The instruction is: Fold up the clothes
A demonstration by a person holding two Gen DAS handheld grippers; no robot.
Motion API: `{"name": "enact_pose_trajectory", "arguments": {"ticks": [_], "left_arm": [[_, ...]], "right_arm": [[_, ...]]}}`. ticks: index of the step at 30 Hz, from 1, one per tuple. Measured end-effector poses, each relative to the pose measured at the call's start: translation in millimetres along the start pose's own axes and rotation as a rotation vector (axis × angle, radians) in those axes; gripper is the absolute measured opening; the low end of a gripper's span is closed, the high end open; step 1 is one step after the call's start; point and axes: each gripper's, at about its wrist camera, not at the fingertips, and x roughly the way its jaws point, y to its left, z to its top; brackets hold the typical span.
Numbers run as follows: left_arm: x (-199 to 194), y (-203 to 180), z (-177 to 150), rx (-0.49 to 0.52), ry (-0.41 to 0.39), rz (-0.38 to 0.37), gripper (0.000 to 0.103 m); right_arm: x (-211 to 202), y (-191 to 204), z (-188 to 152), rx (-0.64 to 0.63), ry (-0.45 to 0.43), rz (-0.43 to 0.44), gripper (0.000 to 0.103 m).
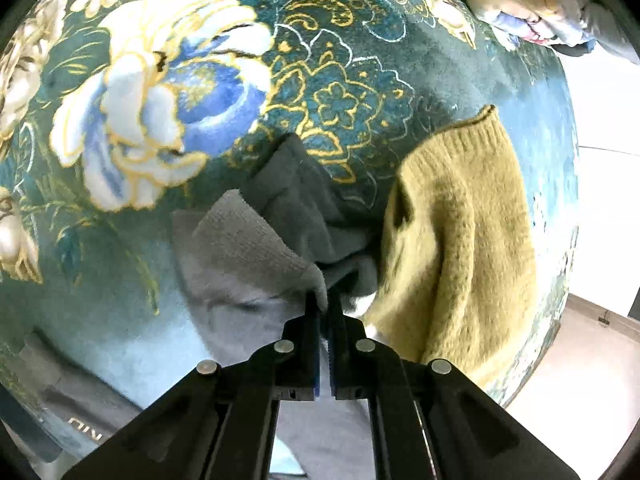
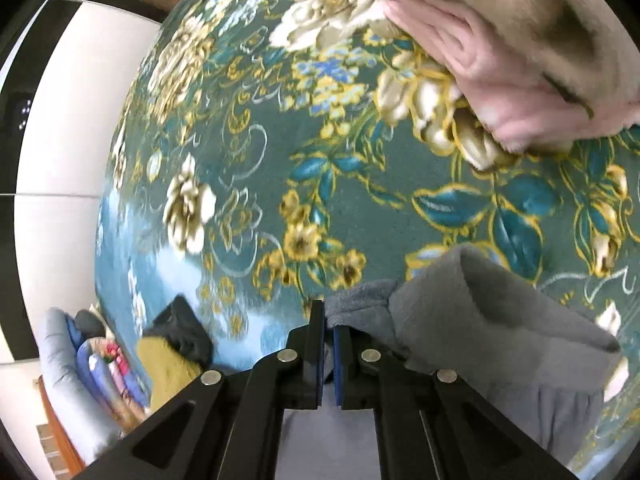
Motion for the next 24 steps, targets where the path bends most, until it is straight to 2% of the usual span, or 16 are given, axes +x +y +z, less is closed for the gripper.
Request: {"name": "enact_pose_trajectory", "arguments": {"ticks": [1,5,7,9,10,12,15,17,18,20,22,24], "left_arm": [[-13,12,2,0.006,0.004,-0.013,0.002],[-47,18,-43,0.071,-0.013,-0.162,0.002],[-72,48,-64,0.095,-0.039,-0.238,0.002],[-84,80,-86,0.131,-0.078,-0.256,0.003],[-80,97,-86,0.146,-0.090,-0.224,0.003],[-84,142,-101,0.159,-0.096,-0.133,0.003],[-54,213,-121,0.064,-0.057,-0.026,0.003],[-38,252,-136,-0.012,-0.023,0.057,0.002],[-21,261,-131,-0.037,-0.015,0.065,0.002],[-21,276,-141,-0.070,-0.022,0.053,0.002],[-30,272,-143,-0.057,-0.044,0.006,0.002],[-51,262,-146,0.005,-0.088,-0.051,0.003]], "right_arm": [[-6,-5,-3,0.007,0.008,0.021,0.004],[-41,-17,-26,-0.031,0.027,0.143,0.004],[-68,-30,-41,-0.080,0.004,0.209,0.004],[-104,-61,-64,-0.125,-0.034,0.267,0.004],[-115,-79,-75,-0.136,-0.036,0.256,0.004],[-121,-114,-91,-0.142,-0.011,0.178,0.004],[-104,-168,-110,-0.112,0.050,0.011,0.004],[-87,-194,-117,-0.055,0.077,-0.047,0.004],[-81,-203,-118,-0.032,0.085,-0.062,0.004],[-75,-207,-120,-0.033,0.088,-0.074,0.004],[-79,-198,-120,-0.063,0.080,-0.057,0.004],[-91,-190,-119,-0.093,0.057,-0.028,0.004]]}}
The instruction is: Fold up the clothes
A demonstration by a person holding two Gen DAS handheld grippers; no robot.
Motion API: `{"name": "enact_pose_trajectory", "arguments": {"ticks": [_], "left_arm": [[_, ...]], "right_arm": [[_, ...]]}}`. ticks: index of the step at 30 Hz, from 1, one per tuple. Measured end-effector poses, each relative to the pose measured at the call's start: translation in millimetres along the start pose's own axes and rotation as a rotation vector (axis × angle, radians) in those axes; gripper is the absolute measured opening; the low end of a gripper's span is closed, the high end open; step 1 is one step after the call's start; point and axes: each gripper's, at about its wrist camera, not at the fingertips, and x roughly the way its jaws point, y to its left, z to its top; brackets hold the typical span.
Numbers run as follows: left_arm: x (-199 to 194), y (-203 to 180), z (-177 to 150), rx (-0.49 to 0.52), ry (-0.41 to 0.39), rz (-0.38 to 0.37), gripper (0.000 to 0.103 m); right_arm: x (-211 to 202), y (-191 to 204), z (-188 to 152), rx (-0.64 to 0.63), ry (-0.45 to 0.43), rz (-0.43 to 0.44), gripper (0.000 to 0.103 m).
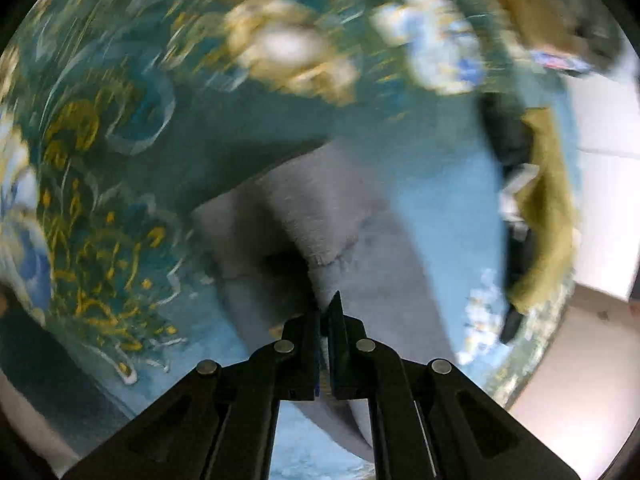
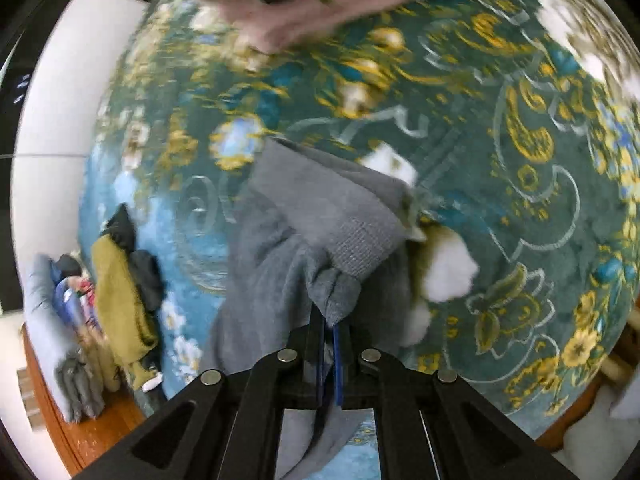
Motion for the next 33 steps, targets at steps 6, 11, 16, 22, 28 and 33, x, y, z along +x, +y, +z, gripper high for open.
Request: {"name": "enact_pose_trajectory", "arguments": {"ticks": [6,11,16,22,28,33], "left_arm": [[-20,30,0,0.018,-0.066,0.024,0.002],[6,62,9,-0.135,-0.024,-0.026,0.002],[20,51,9,-0.092,0.002,-0.023,0.030],[25,48,-3,-0.111,0.045,-0.005,0.042],[32,47,-3,-0.143,0.053,0.004,0.018],[10,20,-2,-0.047,0.008,0.008,0.002]], "right_arm": [[-14,-14,-3,-0.008,-0.042,-0.020,0.004],[19,-34,-12,0.012,0.029,-0.120,0.004],[21,-26,-10,-0.021,0.029,-0.105,0.004],[21,-19,-9,-0.030,0.032,-0.096,0.004],[19,-22,-10,-0.002,0.034,-0.084,0.004],[16,-12,-9,-0.017,0.034,-0.052,0.004]]}}
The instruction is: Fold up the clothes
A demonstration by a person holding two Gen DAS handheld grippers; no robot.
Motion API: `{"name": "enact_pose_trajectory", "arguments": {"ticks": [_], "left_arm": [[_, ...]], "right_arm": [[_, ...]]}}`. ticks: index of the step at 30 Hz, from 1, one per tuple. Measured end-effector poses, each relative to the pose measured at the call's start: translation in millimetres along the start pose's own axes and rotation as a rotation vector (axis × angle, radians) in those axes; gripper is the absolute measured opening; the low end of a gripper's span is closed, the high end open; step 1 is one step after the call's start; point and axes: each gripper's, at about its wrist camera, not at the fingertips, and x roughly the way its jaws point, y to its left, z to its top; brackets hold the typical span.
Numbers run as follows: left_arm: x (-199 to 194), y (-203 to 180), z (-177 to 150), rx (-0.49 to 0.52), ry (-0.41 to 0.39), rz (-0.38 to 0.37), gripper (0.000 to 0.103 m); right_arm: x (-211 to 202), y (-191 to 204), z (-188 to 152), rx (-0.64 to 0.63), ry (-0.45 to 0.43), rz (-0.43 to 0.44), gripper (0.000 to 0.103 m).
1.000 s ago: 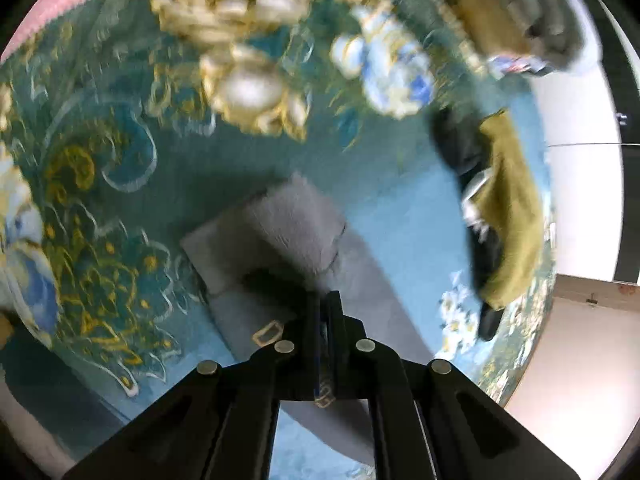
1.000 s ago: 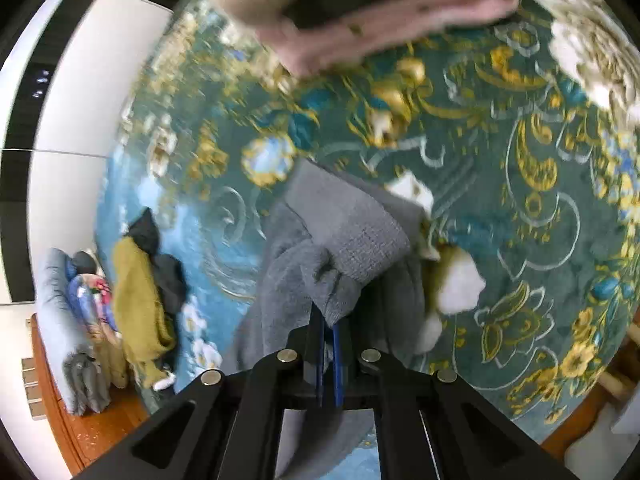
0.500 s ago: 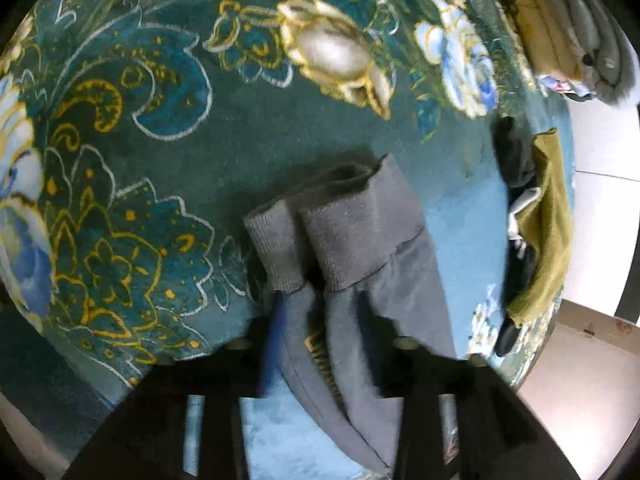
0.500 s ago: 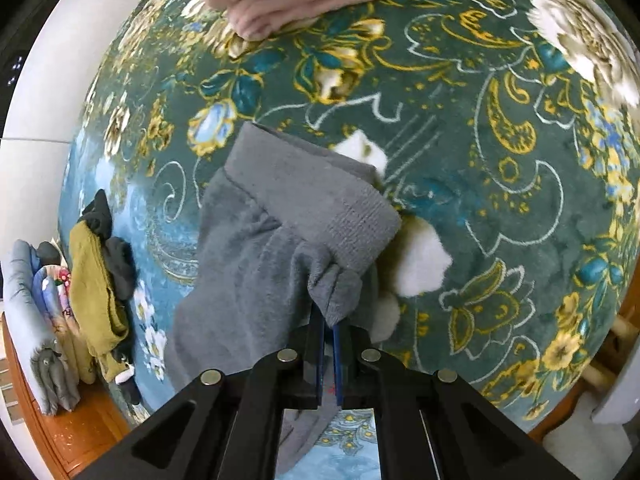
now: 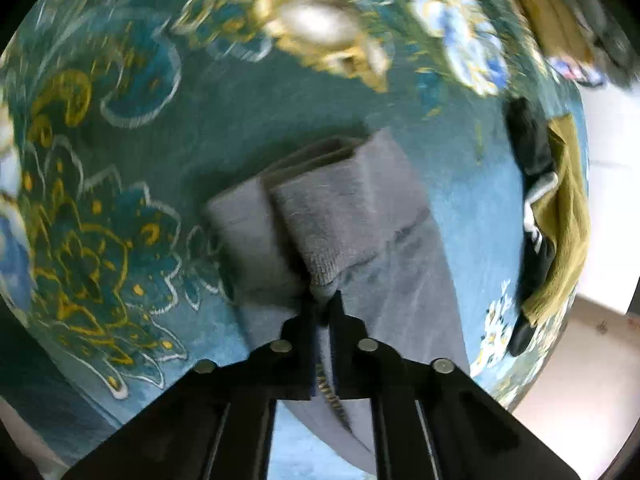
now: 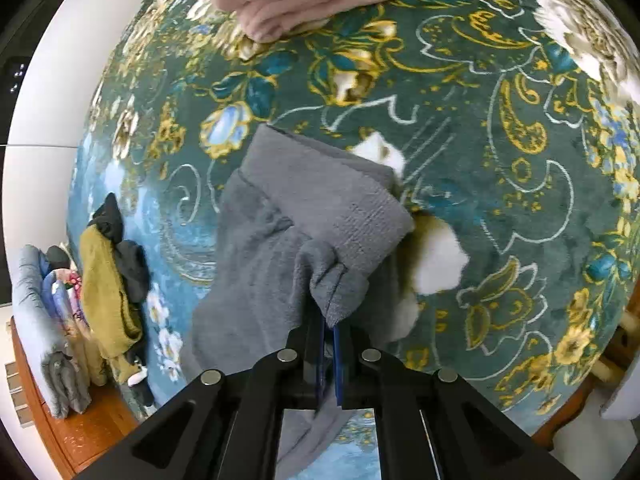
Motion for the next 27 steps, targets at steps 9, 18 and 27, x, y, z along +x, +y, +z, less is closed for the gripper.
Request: {"name": "enact_pose_trajectory", "arguments": {"ticks": [9,18,27], "left_arm": [[-31,7,-9,0.145,-0.055,0.005,0.003],[14,48,8,-0.014,0.026,0.060,0.022],[23,51,15,-0.045,-0.004,-0.004,0.058]], "right_arm": [[-21,-9,4,-0.045,-0.031,-0.016,0.004],[11,-5,0,-0.063,0.035,-0.088,0.004],[12,0,1,-0.077,0.048,-0.100,0.004]]}}
